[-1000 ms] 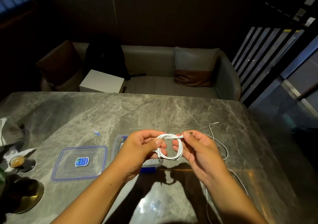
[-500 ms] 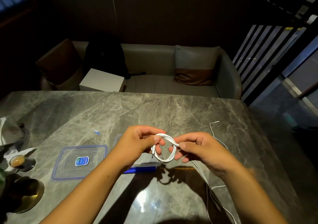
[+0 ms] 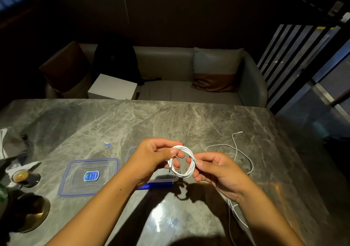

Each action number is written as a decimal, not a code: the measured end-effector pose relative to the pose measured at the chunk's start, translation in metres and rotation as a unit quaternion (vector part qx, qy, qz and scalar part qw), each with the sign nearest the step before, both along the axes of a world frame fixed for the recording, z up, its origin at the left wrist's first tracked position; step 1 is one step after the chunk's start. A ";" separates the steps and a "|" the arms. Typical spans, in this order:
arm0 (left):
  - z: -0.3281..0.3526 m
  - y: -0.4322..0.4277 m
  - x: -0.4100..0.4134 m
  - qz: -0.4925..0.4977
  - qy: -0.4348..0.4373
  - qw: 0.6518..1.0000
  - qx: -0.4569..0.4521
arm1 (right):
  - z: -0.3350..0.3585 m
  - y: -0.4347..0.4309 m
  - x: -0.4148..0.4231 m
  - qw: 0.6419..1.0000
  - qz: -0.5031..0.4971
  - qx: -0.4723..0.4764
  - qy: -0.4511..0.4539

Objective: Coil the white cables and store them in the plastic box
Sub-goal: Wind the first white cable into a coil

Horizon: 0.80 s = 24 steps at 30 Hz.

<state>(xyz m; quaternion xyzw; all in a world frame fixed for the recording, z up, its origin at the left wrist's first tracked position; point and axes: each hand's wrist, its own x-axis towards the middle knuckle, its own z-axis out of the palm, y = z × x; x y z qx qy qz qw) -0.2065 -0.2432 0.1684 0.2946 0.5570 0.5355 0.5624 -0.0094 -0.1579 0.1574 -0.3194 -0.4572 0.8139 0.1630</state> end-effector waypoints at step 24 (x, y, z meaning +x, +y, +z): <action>-0.047 -0.024 -0.004 0.123 -0.125 0.983 -0.058 | -0.028 -0.008 -0.034 0.996 -0.038 -0.049 -0.059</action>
